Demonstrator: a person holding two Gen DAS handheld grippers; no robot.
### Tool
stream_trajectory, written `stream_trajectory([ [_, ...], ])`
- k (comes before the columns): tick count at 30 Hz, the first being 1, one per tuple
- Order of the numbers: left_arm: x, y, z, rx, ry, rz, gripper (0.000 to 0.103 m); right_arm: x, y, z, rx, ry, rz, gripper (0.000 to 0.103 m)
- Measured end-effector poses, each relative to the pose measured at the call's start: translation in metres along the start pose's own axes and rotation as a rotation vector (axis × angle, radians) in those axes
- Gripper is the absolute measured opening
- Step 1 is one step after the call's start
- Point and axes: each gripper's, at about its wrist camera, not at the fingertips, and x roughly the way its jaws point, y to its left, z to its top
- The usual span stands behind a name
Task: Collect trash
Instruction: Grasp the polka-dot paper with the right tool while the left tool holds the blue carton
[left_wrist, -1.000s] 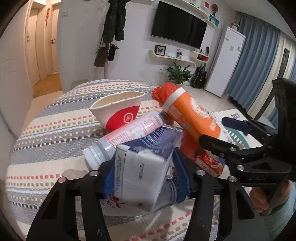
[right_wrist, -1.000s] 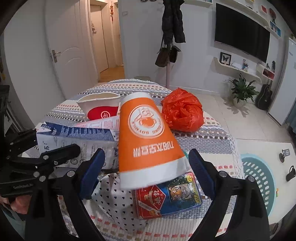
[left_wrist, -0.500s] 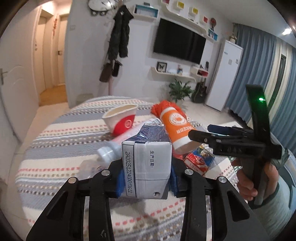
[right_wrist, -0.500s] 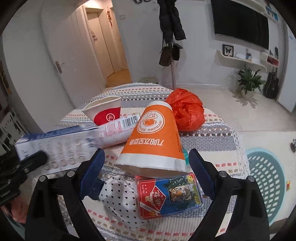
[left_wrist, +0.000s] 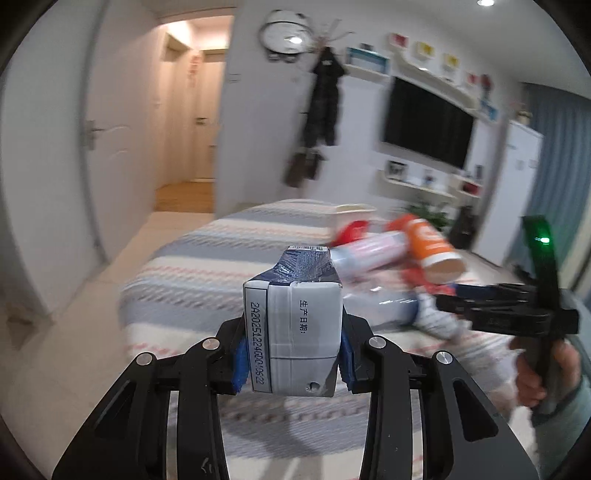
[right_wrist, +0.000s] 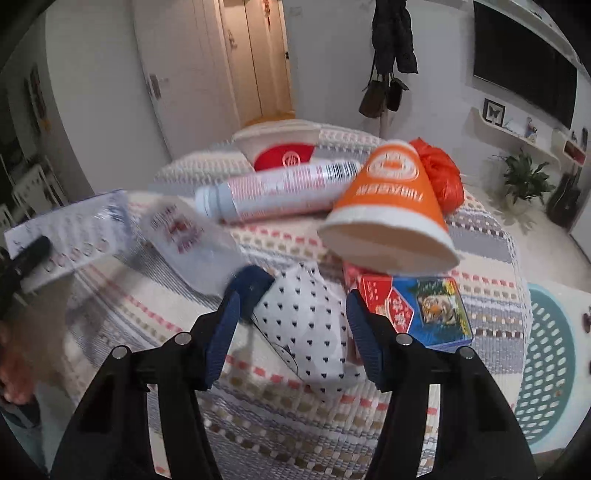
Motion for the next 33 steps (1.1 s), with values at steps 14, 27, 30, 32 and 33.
stream_trajectory([
  [14, 0.019, 0.01, -0.034, -0.043, 0.158, -0.069, 0.065, 0.042, 0.011, -0.006, -0.124, 0.112, -0.129, 0.06],
  [27, 0.064, -0.02, -0.022, 0.011, 0.349, 0.017, 0.057, 0.028, 0.007, -0.021, -0.029, 0.122, -0.068, 0.027],
  [30, 0.075, -0.025, -0.024, 0.032, 0.383, 0.048, 0.034, 0.018, 0.006, -0.028, -0.007, 0.113, -0.032, 0.026],
  [32, 0.075, -0.027, -0.024, 0.039, 0.382, 0.058, 0.034, 0.01, 0.004, -0.03, 0.016, 0.099, -0.007, 0.024],
  [33, 0.073, -0.027, -0.024, 0.039, 0.378, 0.053, 0.034, 0.004, 0.002, -0.032, 0.027, 0.083, 0.001, 0.022],
])
